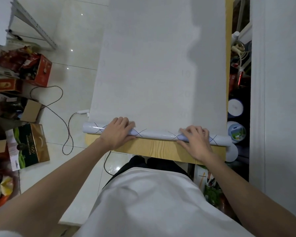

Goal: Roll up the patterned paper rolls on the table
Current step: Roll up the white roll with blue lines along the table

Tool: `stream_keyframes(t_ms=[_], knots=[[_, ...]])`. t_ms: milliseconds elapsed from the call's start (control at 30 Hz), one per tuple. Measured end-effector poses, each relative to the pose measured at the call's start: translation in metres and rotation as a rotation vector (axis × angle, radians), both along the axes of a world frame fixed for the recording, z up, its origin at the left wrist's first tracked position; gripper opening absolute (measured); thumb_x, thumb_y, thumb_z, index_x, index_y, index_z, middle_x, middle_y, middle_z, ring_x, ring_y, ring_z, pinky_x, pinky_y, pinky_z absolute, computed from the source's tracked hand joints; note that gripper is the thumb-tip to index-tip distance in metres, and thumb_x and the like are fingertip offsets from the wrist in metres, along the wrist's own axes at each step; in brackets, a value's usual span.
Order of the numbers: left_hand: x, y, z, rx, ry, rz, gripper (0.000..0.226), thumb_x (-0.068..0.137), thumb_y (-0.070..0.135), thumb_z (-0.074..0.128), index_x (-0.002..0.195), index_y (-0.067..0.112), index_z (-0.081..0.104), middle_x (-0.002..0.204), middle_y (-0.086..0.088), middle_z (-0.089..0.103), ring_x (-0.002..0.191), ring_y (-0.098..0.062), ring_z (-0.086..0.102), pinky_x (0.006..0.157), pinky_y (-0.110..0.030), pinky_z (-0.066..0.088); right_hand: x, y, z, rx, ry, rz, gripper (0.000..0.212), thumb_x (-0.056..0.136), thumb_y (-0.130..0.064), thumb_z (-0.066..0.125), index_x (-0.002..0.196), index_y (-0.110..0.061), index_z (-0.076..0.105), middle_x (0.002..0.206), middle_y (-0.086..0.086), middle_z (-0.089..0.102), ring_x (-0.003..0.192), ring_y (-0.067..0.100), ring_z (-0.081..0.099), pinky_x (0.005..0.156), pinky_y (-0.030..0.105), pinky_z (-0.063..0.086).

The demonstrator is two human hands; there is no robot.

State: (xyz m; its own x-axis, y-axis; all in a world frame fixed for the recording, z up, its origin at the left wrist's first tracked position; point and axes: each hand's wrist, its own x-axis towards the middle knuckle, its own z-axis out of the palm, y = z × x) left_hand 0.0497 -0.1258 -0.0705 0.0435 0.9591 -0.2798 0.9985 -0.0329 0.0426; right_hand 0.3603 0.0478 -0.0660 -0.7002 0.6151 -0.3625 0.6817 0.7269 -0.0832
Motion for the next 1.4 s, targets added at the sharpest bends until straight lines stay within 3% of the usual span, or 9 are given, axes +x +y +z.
stream_keyframes(t_ms=[167,367,567,733,833,933,1133,1267,1400], knots=[[0.000,0.001,0.003,0.086,-0.048,0.040,0.053,0.102,0.046,0.019,0.118,0.012,0.057,0.095,-0.008,0.065,0.076,-0.030,0.060,0.089,-0.038,0.043,-0.001,0.001,0.005,0.106,0.291,-0.087,0.031,0.093,-0.052,0.055,0.108,-0.027,0.063,0.092,-0.005,0.067,0.095,0.012,0.042,0.088,0.035,0.032],[0.012,0.011,0.001,0.082,0.046,0.127,0.060,0.096,0.063,0.032,0.117,0.012,0.054,0.110,-0.013,0.053,0.096,-0.033,0.049,0.096,-0.046,0.037,-0.003,0.003,0.002,0.078,0.118,-0.069,0.045,0.096,-0.057,0.046,0.129,-0.030,0.061,0.136,0.008,0.050,0.123,0.029,0.043,0.101,0.044,0.031],[0.008,0.016,0.006,0.062,0.026,0.083,0.058,0.098,0.058,0.029,0.124,0.013,0.054,0.097,-0.007,0.060,0.080,-0.029,0.055,0.087,-0.040,0.043,-0.004,0.012,0.002,0.054,0.144,-0.014,0.046,0.093,-0.054,0.052,0.130,-0.027,0.056,0.114,-0.002,0.061,0.107,0.021,0.050,0.093,0.040,0.031],[0.002,0.019,0.001,0.092,0.015,0.009,0.046,0.102,0.051,0.028,0.120,0.018,0.054,0.115,-0.011,0.057,0.089,-0.030,0.058,0.104,-0.041,0.037,-0.007,0.016,0.000,0.049,0.175,-0.023,0.043,0.096,-0.058,0.035,0.120,-0.031,0.058,0.117,-0.003,0.061,0.108,0.018,0.048,0.096,0.039,0.029],[0.007,0.023,0.001,0.081,0.043,0.045,0.058,0.090,0.065,0.050,0.118,0.014,0.056,0.116,-0.015,0.053,0.096,-0.034,0.052,0.099,-0.047,0.040,-0.008,0.016,0.000,0.019,0.119,-0.057,0.058,0.090,-0.066,0.048,0.134,-0.028,0.054,0.135,0.006,0.046,0.122,0.027,0.041,0.101,0.043,0.028],[0.012,0.026,0.004,0.033,0.078,0.076,0.048,0.086,0.048,0.065,0.118,0.014,0.055,0.101,-0.010,0.053,0.084,-0.030,0.049,0.088,-0.041,0.041,-0.010,0.018,0.002,0.045,0.070,0.007,0.059,0.090,-0.059,0.054,0.138,-0.026,0.052,0.123,0.004,0.049,0.113,0.027,0.046,0.097,0.043,0.032],[0.002,0.026,0.007,0.068,-0.080,0.068,0.038,0.103,0.035,0.036,0.131,0.012,0.049,0.116,-0.007,0.058,0.093,-0.029,0.058,0.106,-0.040,0.035,-0.010,0.024,0.004,0.077,0.322,-0.058,0.031,0.094,-0.047,0.055,0.113,-0.023,0.059,0.104,-0.004,0.064,0.100,0.013,0.041,0.091,0.039,0.034],[0.001,0.028,0.008,0.042,-0.014,0.036,0.046,0.099,0.046,0.044,0.130,0.013,0.052,0.133,-0.015,0.050,0.115,-0.035,0.051,0.111,-0.047,0.031,-0.010,0.025,-0.002,0.068,0.163,-0.024,0.050,0.097,-0.058,0.036,0.130,-0.025,0.054,0.133,0.001,0.053,0.120,0.019,0.042,0.100,0.041,0.030],[0.006,0.034,0.009,0.006,0.046,0.079,0.055,0.093,0.054,0.054,0.130,0.014,0.049,0.113,-0.011,0.051,0.095,-0.031,0.051,0.097,-0.041,0.039,-0.010,0.025,-0.006,0.060,0.096,-0.011,0.063,0.091,-0.065,0.045,0.139,-0.025,0.047,0.125,0.004,0.045,0.115,0.026,0.045,0.098,0.043,0.031]])
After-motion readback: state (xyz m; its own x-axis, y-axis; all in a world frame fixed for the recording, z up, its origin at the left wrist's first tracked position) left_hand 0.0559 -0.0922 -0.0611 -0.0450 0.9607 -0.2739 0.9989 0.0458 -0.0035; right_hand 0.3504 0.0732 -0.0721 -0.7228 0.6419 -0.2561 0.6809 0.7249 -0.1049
